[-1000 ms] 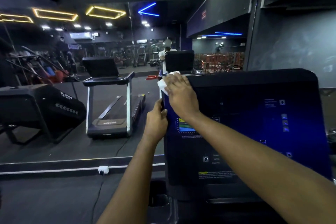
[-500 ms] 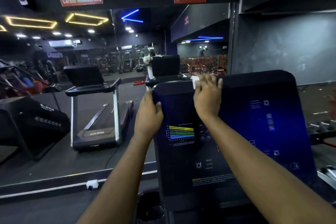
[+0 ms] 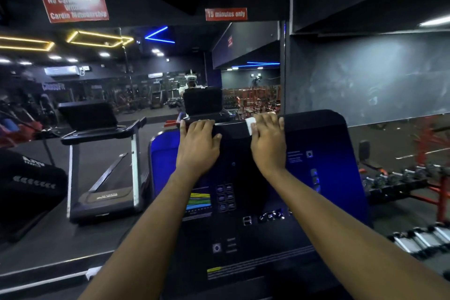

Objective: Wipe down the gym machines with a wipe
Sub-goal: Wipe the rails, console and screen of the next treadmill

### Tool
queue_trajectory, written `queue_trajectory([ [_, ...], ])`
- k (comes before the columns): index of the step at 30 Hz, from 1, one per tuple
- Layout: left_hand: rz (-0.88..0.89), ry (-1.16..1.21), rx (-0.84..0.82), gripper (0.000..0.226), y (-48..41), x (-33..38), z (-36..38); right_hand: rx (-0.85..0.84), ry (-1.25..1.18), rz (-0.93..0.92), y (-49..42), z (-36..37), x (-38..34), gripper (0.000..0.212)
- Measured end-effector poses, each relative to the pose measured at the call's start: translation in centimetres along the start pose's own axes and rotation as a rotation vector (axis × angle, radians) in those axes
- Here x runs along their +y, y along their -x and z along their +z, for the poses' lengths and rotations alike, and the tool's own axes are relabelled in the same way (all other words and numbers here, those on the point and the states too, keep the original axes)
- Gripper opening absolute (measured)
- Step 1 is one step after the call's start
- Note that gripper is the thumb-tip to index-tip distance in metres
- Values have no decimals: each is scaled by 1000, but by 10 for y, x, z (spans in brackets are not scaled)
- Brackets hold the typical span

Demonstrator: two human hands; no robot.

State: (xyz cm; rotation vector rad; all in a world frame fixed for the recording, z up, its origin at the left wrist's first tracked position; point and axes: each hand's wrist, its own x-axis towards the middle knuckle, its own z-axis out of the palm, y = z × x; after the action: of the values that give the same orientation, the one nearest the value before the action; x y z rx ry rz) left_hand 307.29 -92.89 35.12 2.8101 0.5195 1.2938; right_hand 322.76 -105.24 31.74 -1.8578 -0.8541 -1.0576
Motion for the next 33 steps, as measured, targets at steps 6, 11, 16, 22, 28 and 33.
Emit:
queue_trajectory([
  [6,55,-28,-73,48,-21,38,19,28,-23,26,-8,-17,45,40],
  [11,64,-54,-86,48,-34,70,37,-18,6,-77,-13,-30,82,39],
  [16,17,-105,-24,41,-31,73,48,-21,1,-29,-16,-42,106,40],
  [22,-59,-88,29,38,-29,86,52,80,16,311,-33,-59,150,36],
  [28,-80,-119,27,43,-28,91,54,196,-150,703,-20,-81,146,32],
  [33,-144,-152,28,57,-29,103,64,94,-112,862,22,-97,164,43],
])
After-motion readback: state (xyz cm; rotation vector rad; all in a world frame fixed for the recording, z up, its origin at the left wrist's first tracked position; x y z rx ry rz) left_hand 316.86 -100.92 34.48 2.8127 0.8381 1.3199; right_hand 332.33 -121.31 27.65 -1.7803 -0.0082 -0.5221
